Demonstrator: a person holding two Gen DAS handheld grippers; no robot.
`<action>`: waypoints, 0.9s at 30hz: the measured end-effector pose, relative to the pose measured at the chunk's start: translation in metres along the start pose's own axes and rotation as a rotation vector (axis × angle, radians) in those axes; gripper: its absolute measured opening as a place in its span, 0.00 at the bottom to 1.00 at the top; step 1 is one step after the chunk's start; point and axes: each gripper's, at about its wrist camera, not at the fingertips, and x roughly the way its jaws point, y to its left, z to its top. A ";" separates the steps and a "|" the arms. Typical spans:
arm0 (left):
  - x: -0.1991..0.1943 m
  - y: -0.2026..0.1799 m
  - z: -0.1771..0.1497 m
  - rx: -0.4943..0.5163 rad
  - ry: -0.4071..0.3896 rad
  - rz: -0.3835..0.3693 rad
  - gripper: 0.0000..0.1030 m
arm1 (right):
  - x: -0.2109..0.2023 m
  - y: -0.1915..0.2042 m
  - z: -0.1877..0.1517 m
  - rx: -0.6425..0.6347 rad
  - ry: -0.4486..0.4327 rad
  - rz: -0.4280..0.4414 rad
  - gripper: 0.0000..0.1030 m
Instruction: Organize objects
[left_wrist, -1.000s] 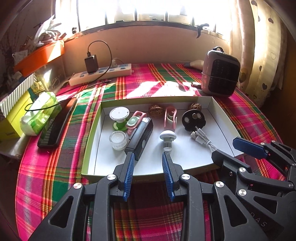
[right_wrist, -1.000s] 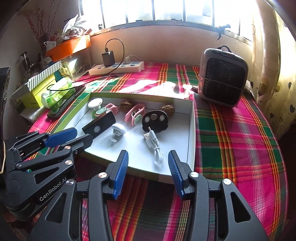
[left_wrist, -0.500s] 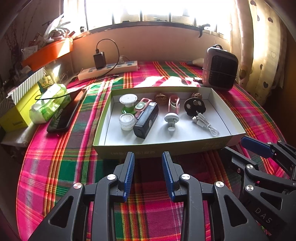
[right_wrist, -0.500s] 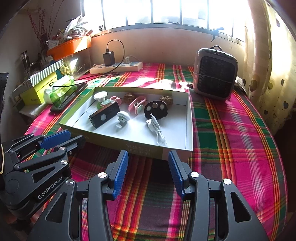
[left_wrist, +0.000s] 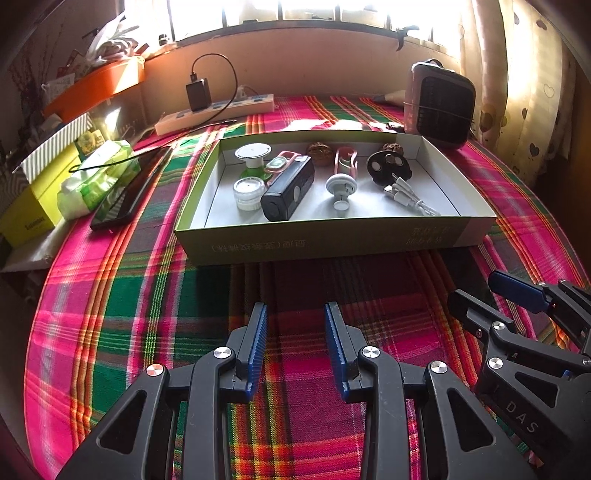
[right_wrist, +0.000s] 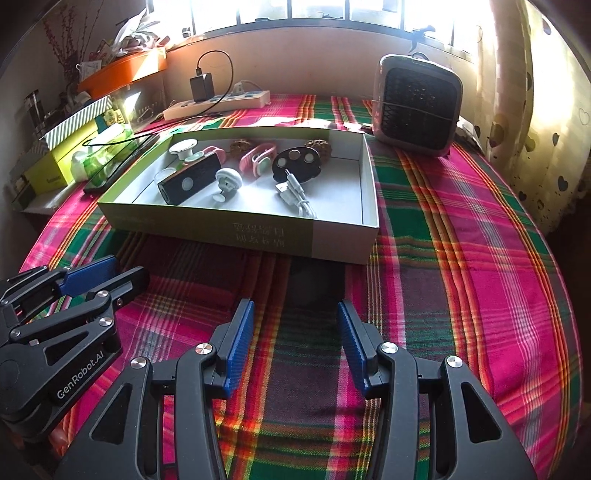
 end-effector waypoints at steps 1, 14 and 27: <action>0.001 -0.001 -0.001 0.001 0.002 0.001 0.28 | 0.000 -0.001 0.000 0.004 0.002 -0.002 0.46; 0.002 -0.001 -0.002 -0.034 -0.010 -0.014 0.31 | 0.003 -0.008 0.000 0.036 0.015 -0.037 0.59; 0.002 0.000 -0.002 -0.036 -0.009 -0.016 0.32 | 0.004 -0.007 0.000 0.035 0.016 -0.042 0.61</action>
